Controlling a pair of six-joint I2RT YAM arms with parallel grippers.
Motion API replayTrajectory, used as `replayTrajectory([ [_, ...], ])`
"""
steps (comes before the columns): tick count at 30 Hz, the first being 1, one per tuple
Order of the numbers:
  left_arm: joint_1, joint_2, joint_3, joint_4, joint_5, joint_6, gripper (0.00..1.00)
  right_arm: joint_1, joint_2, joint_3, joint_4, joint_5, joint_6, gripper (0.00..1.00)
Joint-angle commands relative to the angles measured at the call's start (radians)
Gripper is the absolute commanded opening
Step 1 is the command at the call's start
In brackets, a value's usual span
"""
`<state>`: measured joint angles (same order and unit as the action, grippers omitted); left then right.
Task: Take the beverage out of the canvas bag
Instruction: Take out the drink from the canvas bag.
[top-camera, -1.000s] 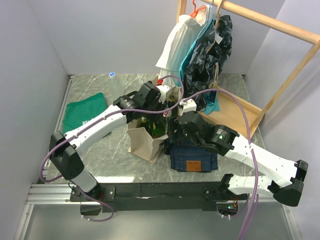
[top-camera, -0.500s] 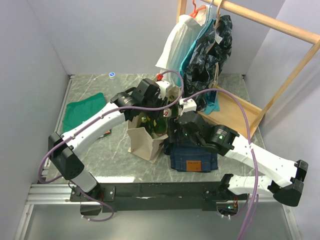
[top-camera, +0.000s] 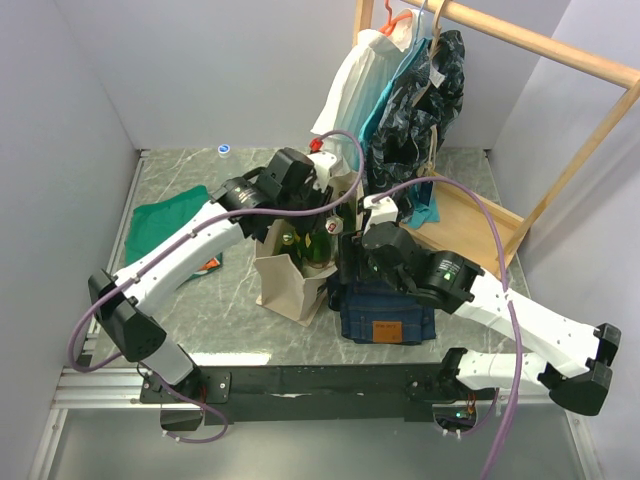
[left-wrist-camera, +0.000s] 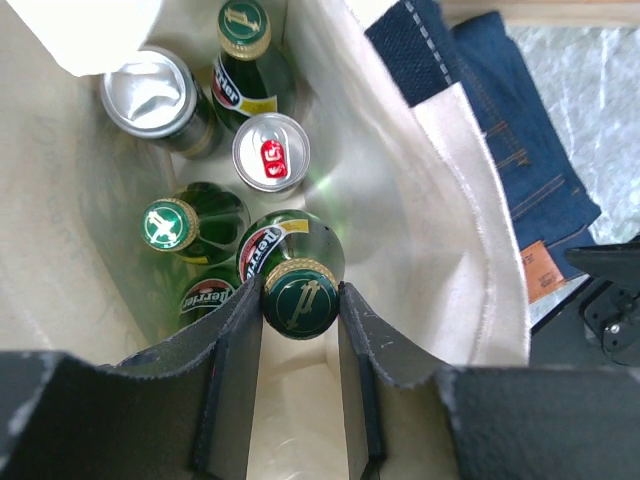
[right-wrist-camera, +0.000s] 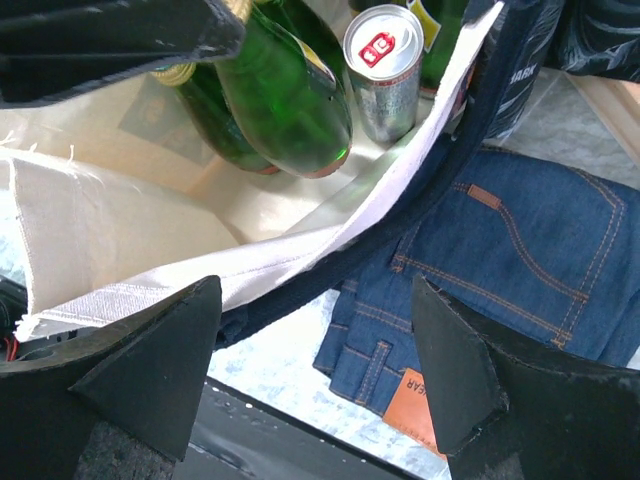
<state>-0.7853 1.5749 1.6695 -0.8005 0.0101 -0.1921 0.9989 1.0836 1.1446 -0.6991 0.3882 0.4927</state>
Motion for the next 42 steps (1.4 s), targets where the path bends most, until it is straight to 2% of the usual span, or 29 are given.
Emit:
replayTrajectory([
  [1, -0.006, -0.111, 0.078, 0.103, -0.004, 0.006, 0.01, 0.003, -0.010, 0.013, 0.033, 0.038, -0.014, 0.83],
  [15, -0.006, -0.174, 0.019, 0.225, 0.043, -0.038, 0.01, 0.003, 0.039, 0.069, 0.032, 0.037, -0.060, 0.82],
  [26, -0.009, -0.269, -0.022, 0.287, 0.071, -0.040, 0.01, 0.003, 0.064, 0.133, 0.027, 0.051, -0.032, 0.82],
  [42, -0.011, -0.259, 0.068, 0.245, 0.057, -0.014, 0.01, 0.004, 0.070, 0.150, -0.014, 0.090, -0.019, 0.82],
])
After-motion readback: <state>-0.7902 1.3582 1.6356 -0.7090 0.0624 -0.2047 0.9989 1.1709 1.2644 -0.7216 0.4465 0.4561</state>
